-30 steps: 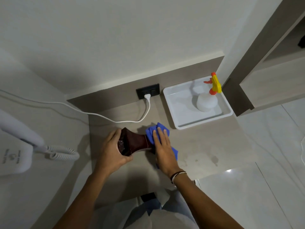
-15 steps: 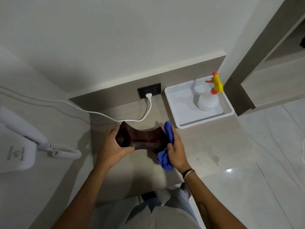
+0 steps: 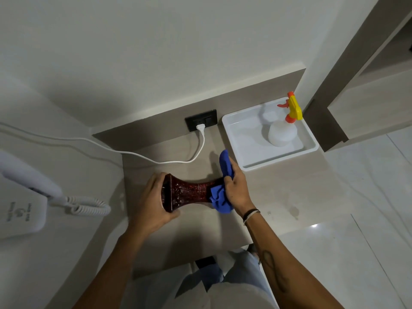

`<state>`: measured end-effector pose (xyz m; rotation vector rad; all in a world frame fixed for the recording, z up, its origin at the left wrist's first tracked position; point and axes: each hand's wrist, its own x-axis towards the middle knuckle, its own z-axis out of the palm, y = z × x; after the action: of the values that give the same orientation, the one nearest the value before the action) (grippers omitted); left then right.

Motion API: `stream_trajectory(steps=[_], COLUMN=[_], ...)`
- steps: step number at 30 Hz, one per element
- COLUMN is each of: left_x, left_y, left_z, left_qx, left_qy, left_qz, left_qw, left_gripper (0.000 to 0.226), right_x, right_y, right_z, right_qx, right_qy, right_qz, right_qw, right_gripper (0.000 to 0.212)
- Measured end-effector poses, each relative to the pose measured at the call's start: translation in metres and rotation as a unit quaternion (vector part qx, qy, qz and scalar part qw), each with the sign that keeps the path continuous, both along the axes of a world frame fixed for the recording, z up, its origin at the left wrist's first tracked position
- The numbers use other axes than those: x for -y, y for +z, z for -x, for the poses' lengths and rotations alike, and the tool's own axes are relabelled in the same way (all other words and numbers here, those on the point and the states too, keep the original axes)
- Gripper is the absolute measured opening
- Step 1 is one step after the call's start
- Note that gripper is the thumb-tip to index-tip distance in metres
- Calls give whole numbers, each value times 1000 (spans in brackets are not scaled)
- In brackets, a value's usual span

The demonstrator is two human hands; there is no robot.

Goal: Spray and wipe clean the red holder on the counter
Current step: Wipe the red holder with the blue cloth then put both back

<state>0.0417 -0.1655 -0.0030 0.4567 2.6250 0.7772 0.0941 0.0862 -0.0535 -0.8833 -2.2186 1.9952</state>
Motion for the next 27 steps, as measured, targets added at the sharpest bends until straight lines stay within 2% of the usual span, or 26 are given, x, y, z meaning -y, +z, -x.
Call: stream_trajectory(steps=[2,5,8,9,10,13,14,16,17,19,20,22,24,27], left_x=[-4,-12,-22,-24,-23,-15,-15,-17,-18,-19,-19,-16,-12,-10], left_y=[2,5,7,7,7,7,8,8,8,9,10,11,10,10], left_z=[-1,-1,-2,-2,-2,-5,-7,-8,-8,-6,-5,-6,-8,-11], left_qx=[-43,-61,-51,-56,-66,-63,-58,-46,-37,-27,-18,-9,-21,-28], left_qy=[29,60,72,64,50,60,65,74,80,89,98,106,95,99], left_qz=[-1,-19,-35,-30,-14,26,29,32,32,23,20,23,26,42], left_qw=[999,996,995,996,996,996,996,996,996,995,995,994,995,994], left_gripper=[97,84,80,82,84,92,93,97,99,96,92,84,81,88], right_x=[12,46,87,94,90,55,43,41,53,90,106,112,84,34], right_y=[8,24,18,9,1,-18,-22,-23,-18,-6,-2,-2,-12,-27], right_z=[-4,-15,-30,-35,-37,-35,-34,-33,-32,-34,-36,-33,-30,-27], right_qx=[-37,-113,-177,-177,-165,-37,1,20,-2,-119,-170,-206,-172,-50], right_qy=[39,137,289,308,311,317,316,295,285,269,276,296,312,310], right_qz=[-92,-175,-266,-311,-355,-434,-436,-406,-378,-324,-318,-310,-329,-364], right_qw=[994,969,902,882,866,842,843,865,881,899,891,880,874,877], right_gripper=[75,83,112,122,122,93,88,96,104,115,120,121,111,99])
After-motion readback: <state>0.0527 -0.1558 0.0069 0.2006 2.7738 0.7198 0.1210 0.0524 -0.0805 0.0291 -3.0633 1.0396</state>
